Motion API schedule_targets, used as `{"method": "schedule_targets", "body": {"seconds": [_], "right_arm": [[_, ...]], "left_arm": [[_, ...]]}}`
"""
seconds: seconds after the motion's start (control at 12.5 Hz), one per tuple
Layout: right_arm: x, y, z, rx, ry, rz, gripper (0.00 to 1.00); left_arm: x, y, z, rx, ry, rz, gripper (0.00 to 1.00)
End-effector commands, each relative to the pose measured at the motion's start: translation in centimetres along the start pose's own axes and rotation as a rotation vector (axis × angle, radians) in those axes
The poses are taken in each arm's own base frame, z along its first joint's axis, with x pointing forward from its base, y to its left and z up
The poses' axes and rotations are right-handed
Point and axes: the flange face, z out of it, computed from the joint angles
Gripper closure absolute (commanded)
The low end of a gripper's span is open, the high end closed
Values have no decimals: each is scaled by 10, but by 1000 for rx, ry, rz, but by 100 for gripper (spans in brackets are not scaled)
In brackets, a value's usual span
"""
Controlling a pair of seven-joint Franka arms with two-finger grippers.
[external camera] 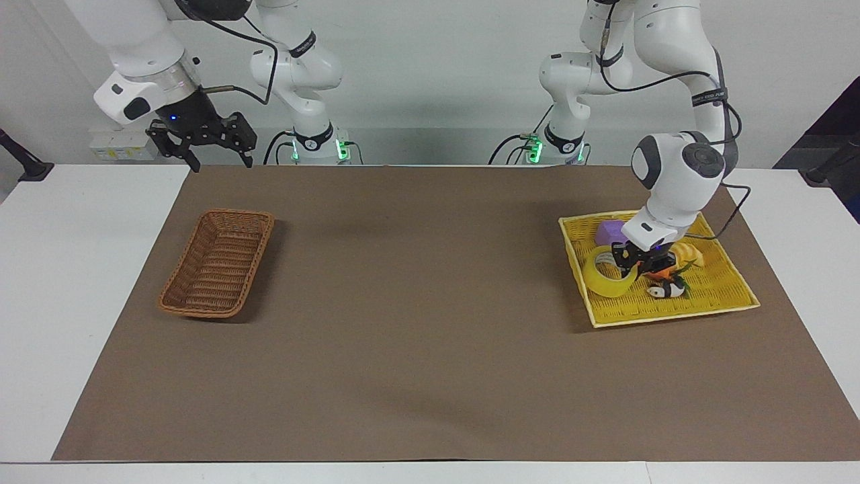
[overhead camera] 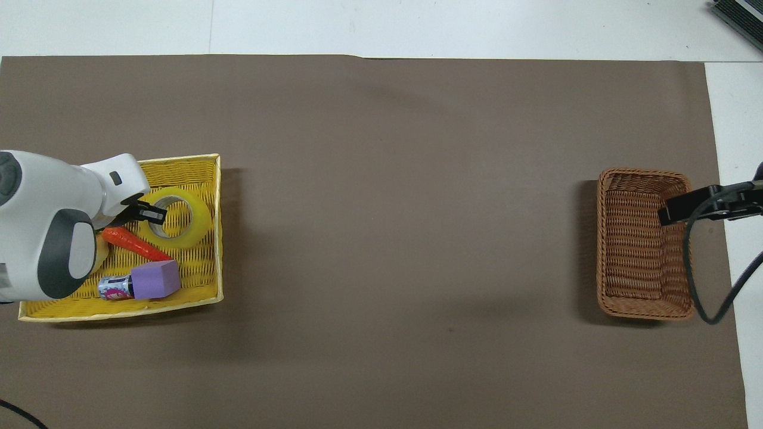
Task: Move tape to another basket
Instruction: 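Lift the tape with the left gripper while the right gripper approaches it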
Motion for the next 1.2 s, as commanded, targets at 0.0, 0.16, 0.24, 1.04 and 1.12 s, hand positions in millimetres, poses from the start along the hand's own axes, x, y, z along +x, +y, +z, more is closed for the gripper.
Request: {"method": "schedule_targets", "body": {"seconds": [0.0,0.16,0.24,1.04,1.12], "right_arm": [[-8,-2,11,24,-25,0,0],[-5,-8,29,69,-41,11,0],[-6,-17,39,75,-58,23,0],[2,-114,193,432,-141,-48,0],[3,-129,200,441,-147,-62,0]], "left_arm": [[12,29,-48,-30,5,19,100],[20,73,-49,-67,14,-21,100],[22,100,-51,-72,21,-30,100],[29,296,-48,-315,83,-249,100],[27,312,-44,-321,79,-268,100]]}}
